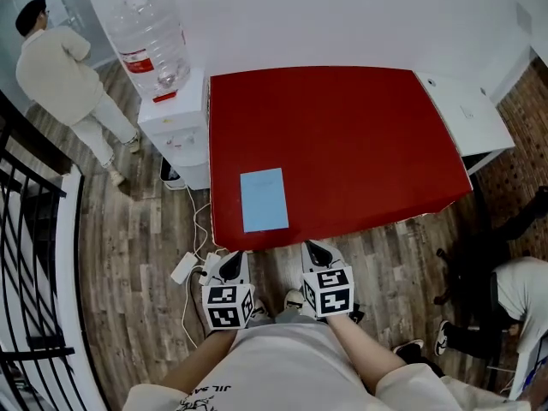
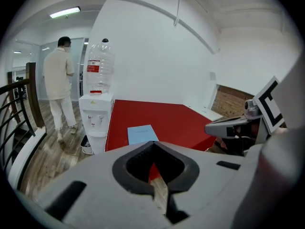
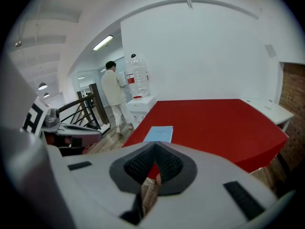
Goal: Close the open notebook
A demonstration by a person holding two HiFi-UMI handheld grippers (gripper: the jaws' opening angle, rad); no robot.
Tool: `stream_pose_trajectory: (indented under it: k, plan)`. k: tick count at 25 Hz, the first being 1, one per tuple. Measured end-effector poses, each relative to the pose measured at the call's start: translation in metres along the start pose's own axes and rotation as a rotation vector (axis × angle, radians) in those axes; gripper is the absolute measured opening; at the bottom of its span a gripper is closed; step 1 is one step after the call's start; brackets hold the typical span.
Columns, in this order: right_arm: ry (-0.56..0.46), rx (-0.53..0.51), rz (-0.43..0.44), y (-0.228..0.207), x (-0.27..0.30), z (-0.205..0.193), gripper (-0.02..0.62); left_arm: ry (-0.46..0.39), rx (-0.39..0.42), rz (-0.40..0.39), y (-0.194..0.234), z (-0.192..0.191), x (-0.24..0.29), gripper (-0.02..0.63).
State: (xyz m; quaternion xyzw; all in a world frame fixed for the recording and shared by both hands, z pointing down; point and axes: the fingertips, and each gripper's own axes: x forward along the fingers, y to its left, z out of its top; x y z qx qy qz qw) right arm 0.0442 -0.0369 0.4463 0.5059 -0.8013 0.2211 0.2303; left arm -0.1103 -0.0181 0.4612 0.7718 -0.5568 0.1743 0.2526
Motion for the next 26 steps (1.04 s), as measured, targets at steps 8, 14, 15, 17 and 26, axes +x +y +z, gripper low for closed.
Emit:
stream_pose_trajectory:
  k: [8,14,15,17,26]
  plan:
    - [0.011,0.024,0.005,0.015,0.001,-0.014,0.005,-0.002,0.008,-0.009,0.000,0.003,-0.002,0.005]
    - [0.006,0.015,0.010,0.019,0.001,-0.011,0.005,-0.001,0.007,-0.010,0.001,0.002,-0.004,0.005]
    - [0.006,0.015,0.010,0.019,0.000,-0.011,0.005,-0.002,0.006,-0.010,0.002,0.003,-0.005,0.005]
    - [0.007,0.012,0.009,0.020,-0.001,-0.012,0.005,-0.005,0.003,-0.008,0.001,0.003,-0.006,0.005]
    - [0.006,0.013,0.017,0.024,-0.003,-0.015,0.005,-0.007,0.002,-0.007,0.000,0.002,-0.010,0.005]
